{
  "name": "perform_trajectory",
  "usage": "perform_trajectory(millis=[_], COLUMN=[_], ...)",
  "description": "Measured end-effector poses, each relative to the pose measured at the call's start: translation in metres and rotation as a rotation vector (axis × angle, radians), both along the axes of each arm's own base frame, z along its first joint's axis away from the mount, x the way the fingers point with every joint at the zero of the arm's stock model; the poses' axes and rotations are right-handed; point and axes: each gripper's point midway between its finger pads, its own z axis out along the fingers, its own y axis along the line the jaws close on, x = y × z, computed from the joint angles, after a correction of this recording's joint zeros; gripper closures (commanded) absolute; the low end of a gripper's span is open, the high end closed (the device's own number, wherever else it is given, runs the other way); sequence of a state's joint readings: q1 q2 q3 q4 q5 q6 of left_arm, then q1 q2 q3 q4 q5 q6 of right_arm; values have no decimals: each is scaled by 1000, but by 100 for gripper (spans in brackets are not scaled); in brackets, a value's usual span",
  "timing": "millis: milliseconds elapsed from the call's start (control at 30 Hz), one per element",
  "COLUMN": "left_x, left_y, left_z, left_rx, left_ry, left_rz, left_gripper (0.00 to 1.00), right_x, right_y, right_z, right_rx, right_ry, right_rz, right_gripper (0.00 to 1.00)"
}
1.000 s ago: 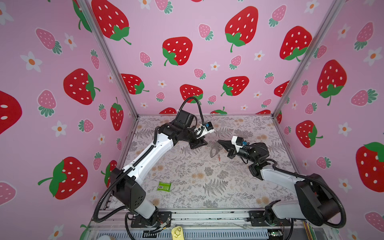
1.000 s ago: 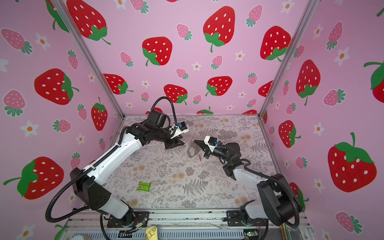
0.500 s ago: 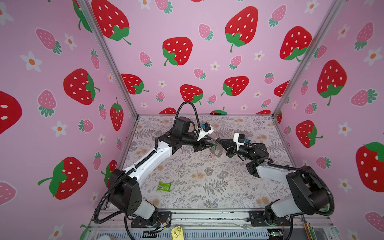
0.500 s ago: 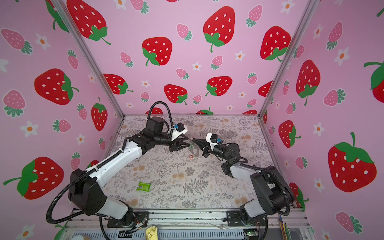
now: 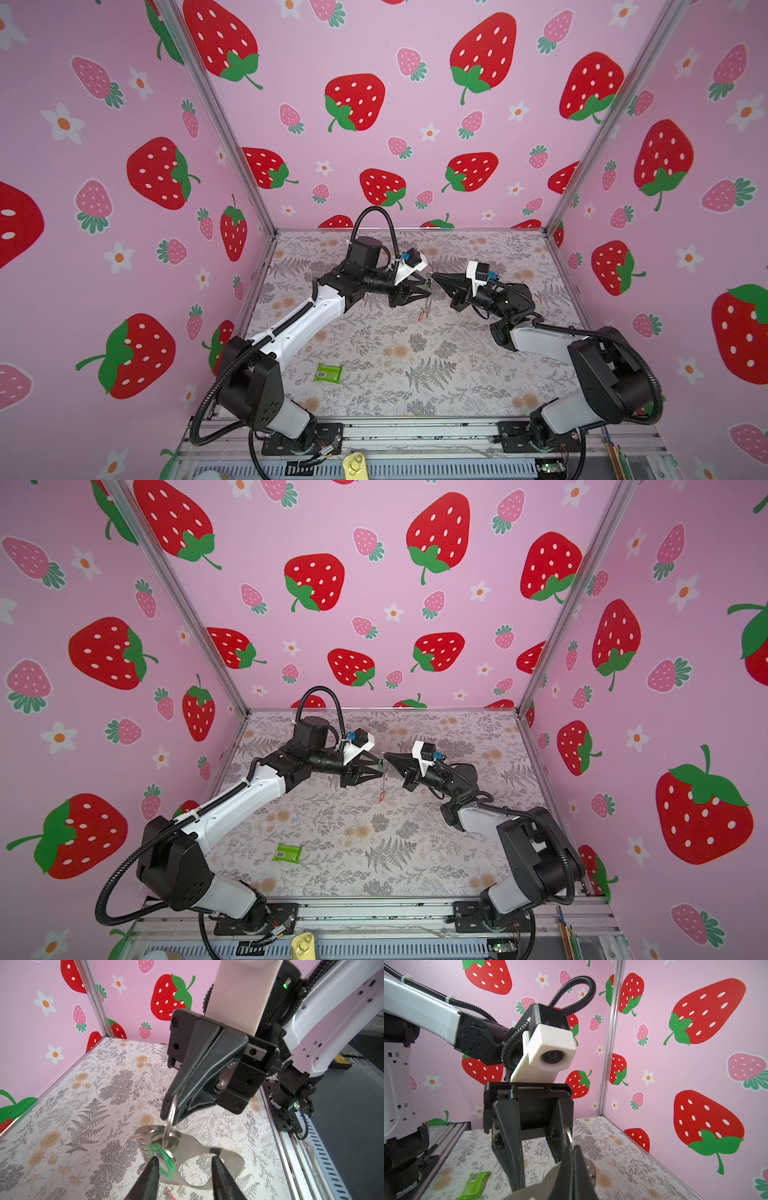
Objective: Put the keys on the keyring
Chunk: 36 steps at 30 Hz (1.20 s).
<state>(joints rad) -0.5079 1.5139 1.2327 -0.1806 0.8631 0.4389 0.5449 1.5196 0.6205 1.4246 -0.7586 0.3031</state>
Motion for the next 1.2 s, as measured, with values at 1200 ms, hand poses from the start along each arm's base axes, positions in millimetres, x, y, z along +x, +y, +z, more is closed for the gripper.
perform_trajectory(millis=[1200], left_x=[31], left_y=[-6], left_z=[-11], left_rx=[52], left_ry=[-95], left_rz=[142], left_gripper=[58], right_x=[13], right_y=[2], right_z=[-5], right_rx=[22], right_ry=[76], right_rz=[-9], right_gripper=[100])
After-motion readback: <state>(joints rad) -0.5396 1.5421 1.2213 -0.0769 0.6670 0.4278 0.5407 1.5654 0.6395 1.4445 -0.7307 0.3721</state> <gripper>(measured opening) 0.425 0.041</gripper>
